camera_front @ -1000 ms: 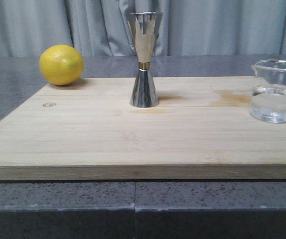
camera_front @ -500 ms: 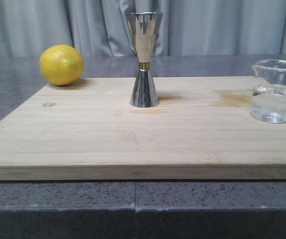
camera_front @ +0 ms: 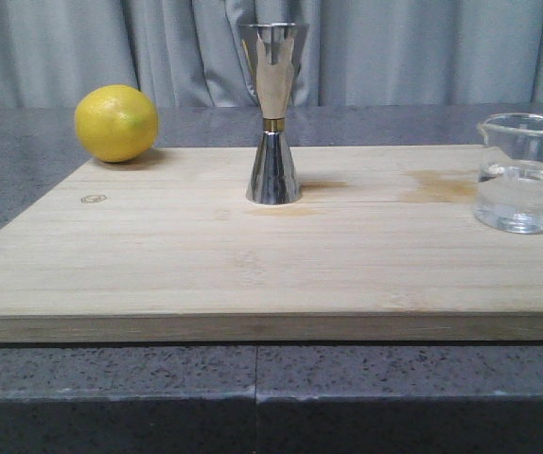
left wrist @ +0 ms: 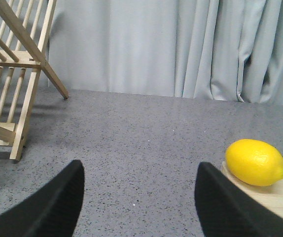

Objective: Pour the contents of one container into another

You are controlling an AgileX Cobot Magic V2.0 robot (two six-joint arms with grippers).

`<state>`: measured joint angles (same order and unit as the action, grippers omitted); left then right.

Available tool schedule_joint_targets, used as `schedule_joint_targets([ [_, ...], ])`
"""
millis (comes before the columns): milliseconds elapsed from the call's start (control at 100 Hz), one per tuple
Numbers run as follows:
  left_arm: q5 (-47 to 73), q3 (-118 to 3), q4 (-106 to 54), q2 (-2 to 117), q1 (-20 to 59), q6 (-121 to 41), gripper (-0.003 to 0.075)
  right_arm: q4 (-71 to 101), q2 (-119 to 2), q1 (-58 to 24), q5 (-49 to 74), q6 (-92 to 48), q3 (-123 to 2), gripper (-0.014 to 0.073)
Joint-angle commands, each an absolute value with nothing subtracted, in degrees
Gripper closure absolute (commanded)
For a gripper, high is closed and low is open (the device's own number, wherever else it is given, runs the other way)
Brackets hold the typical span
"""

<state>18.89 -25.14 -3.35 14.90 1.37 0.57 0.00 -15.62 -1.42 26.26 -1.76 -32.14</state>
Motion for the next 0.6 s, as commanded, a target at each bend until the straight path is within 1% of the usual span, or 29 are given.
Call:
schedule_joint_targets([
  [0, 14.9, -27.1, -4.3, 16.1, 1.4, 0.8, 0.0274, -0.4, -16.9, -1.5, 22.7, -1.9, -34.0, 0.0132],
  [100, 15.6, -27.5, -4.5, 16.1, 1.4, 0.8, 0.0225, -0.4, -16.9, -1.5, 24.6, -1.9, -34.0, 0.0116],
  [170, 17.3, -28.6, -4.7, 16.5, 1.4, 0.8, 0.0195, -0.4, -16.9, -1.5, 24.9, -1.9, -34.0, 0.0074],
  [220, 19.2, -30.0, -4.7, 17.1, 1.4, 0.8, 0.0192, -0.4, -16.9, -1.5, 24.9, -1.9, -34.0, 0.0036],
  [270, 21.4, -31.6, -4.7, 18.0, 1.4, 0.8, 0.0192, -0.4, -16.9, -1.5, 25.0, -1.9, -34.0, 0.0016],
  [510, 34.8, -41.1, -5.1, 26.0, 1.4, 0.5, 0.0194, -0.4, -20.5, -1.5, 32.0, -1.9, -37.9, 0.0018],
  [590, 39.9, -44.5, -7.1, 29.8, 1.4, -2.3, 0.0194, -0.4, -22.8, -1.5, 34.6, -1.9, -39.5, 0.0018],
])
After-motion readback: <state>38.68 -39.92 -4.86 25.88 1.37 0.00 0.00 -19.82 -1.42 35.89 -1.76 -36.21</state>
